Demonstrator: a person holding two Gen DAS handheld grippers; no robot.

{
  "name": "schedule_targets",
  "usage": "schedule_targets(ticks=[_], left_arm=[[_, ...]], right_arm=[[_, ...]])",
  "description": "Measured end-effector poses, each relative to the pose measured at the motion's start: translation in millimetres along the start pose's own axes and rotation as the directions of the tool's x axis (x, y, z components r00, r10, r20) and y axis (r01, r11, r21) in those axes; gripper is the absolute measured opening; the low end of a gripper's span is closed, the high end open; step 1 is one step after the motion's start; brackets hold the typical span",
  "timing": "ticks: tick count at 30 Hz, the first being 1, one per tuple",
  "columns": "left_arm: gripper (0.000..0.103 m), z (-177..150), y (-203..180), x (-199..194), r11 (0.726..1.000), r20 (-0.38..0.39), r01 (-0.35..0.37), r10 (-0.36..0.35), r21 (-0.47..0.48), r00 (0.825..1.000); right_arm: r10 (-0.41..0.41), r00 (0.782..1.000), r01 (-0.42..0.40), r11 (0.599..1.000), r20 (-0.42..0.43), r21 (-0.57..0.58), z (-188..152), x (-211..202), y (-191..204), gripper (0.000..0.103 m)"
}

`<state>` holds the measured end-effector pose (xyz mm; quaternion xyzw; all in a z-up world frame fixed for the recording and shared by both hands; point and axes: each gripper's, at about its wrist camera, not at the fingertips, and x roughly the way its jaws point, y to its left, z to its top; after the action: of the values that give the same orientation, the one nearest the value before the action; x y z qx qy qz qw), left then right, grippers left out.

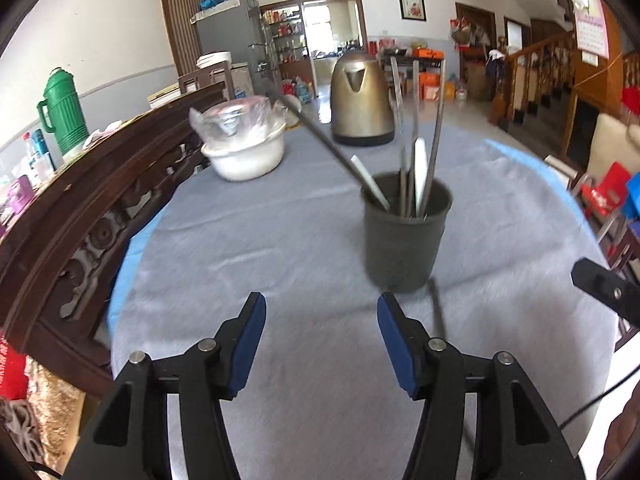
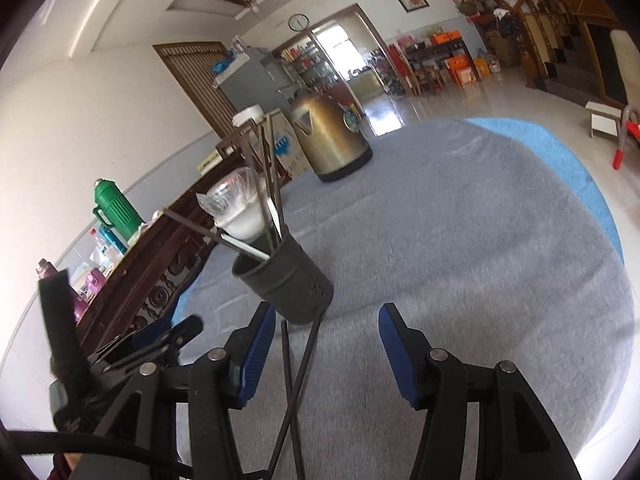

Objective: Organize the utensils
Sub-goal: 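Move the open left gripper toward the two dark chopsticks beside the cup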

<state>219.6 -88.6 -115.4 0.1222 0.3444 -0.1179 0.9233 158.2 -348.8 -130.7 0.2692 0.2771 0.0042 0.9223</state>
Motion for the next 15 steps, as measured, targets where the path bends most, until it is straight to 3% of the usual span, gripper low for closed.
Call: schedule_targets(ticks=[6,15], left_arm=[[0.062,-16,11,-11,0.999,-0.017,-0.046,0.046,0.006,0.999],[0.063,-34,23,-10,0.998,-0.061,-0.048,0.046,-0.033,0.997]], right_arm=[[-0.042,0.996,0.040,0.999,-0.076,-0.028,-12,10,9,0.058],[-0.046,0.990,0.040,0.998,-0.132,-0.054,-30,20,15,0.056]])
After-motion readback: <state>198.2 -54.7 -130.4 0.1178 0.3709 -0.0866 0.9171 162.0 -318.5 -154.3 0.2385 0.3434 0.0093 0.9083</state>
